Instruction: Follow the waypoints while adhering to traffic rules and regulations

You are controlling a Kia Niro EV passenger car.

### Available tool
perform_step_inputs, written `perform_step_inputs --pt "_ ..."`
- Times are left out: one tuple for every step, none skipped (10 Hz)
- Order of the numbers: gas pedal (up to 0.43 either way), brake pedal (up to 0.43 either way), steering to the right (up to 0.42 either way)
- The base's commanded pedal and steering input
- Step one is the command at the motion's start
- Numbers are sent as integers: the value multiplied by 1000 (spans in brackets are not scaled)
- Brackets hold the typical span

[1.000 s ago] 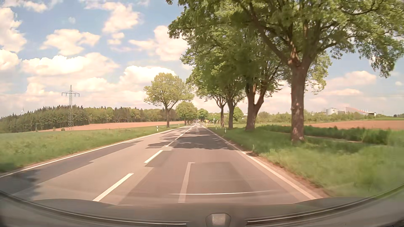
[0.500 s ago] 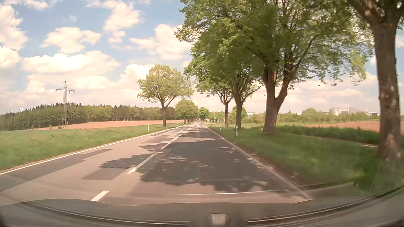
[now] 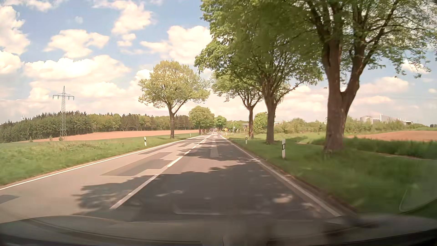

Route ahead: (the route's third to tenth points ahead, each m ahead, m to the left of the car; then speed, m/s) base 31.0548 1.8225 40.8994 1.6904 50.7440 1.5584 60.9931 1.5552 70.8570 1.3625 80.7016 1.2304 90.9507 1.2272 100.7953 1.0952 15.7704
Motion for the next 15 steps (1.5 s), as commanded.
perform_step_inputs --pt "0 0 -4" --pt "0 0 -4" --pt "0 0 -4" --pt "0 0 -4" --pt "0 0 -4" --pt "0 0 -4" --pt "0 0 -3" --pt "0 0 -3" --pt "0 0 -3" --pt "0 0 -3" --pt "0 0 -4" --pt "20 0 -3" --pt "20 0 -4" --pt "28 0 -3" --pt "39 0 -3"
